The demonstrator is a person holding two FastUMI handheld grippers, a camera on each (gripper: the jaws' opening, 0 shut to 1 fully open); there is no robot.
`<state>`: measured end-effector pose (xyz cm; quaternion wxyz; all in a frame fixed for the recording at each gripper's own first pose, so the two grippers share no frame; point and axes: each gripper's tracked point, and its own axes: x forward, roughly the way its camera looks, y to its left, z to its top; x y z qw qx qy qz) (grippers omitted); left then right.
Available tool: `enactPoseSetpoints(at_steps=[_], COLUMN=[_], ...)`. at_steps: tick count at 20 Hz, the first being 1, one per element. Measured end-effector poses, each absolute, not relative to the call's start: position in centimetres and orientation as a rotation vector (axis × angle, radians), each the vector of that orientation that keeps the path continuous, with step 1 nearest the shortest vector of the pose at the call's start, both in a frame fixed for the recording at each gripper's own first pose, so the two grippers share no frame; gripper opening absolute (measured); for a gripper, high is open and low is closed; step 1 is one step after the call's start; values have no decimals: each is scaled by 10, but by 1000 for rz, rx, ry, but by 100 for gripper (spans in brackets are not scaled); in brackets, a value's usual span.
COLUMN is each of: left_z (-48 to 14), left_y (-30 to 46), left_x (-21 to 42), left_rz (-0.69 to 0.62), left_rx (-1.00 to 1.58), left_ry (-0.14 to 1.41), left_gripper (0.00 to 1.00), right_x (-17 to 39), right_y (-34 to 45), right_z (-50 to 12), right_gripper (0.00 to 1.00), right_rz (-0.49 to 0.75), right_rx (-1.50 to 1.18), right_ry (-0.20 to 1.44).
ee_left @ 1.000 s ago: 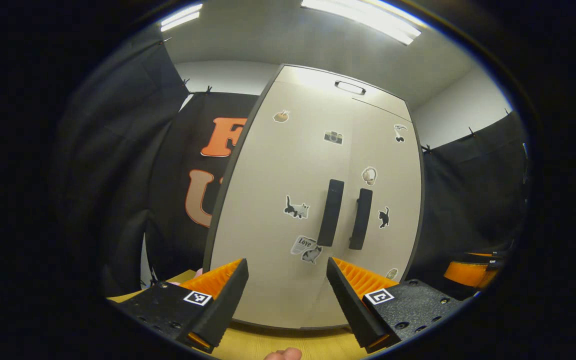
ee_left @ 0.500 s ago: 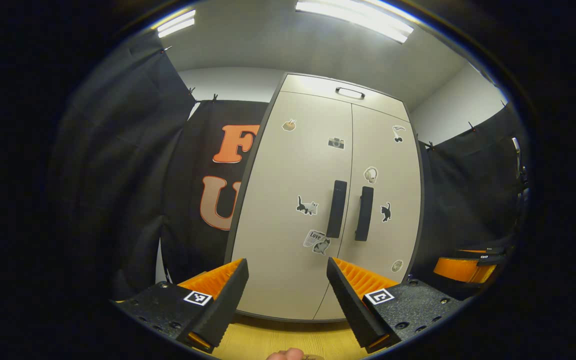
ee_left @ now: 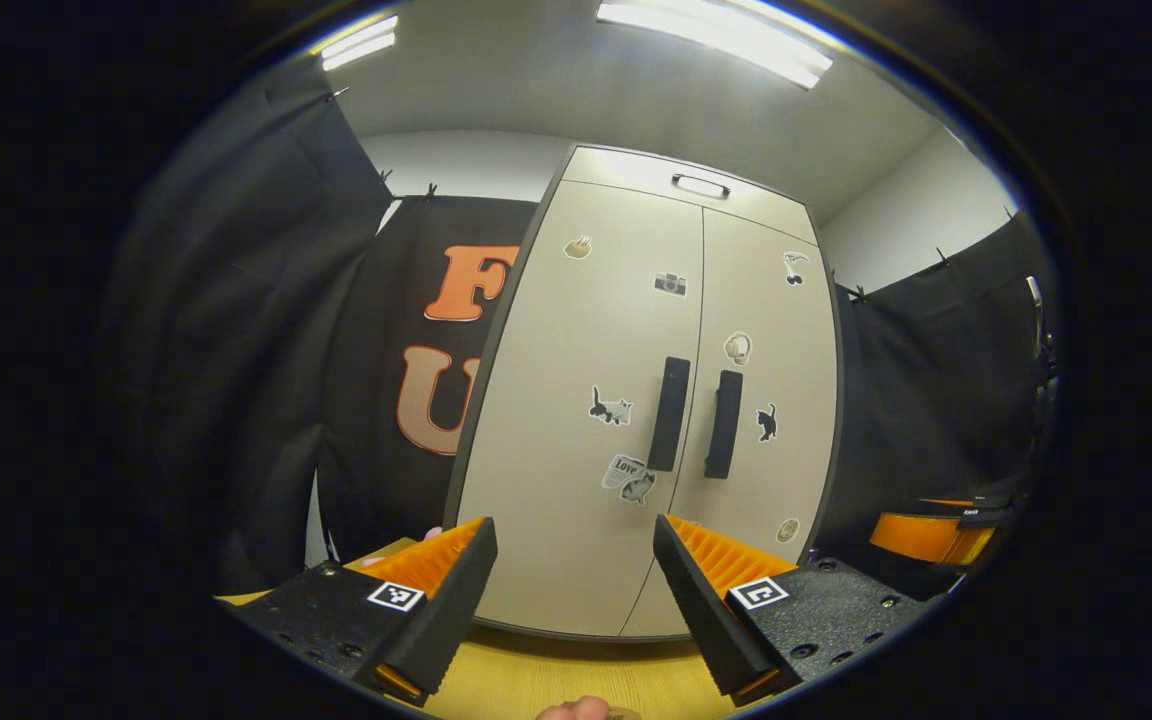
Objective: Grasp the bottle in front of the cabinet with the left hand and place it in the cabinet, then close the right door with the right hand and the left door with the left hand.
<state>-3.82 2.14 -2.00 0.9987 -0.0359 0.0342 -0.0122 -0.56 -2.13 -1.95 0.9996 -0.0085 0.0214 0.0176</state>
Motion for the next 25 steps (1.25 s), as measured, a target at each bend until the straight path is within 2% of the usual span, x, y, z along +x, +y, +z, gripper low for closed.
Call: enactPoseSetpoints(at_steps=[25], left_z=[-13], left_y=[9], left_x=[-36], left_rz=[-33], left_rx=[-64], left_ry=[52], left_gripper=[96], right_x=[-3], right_y=[-21], right_z=[-13], right_gripper=[93], right_rz=[48], right_rx=[-15], right_ry=[13])
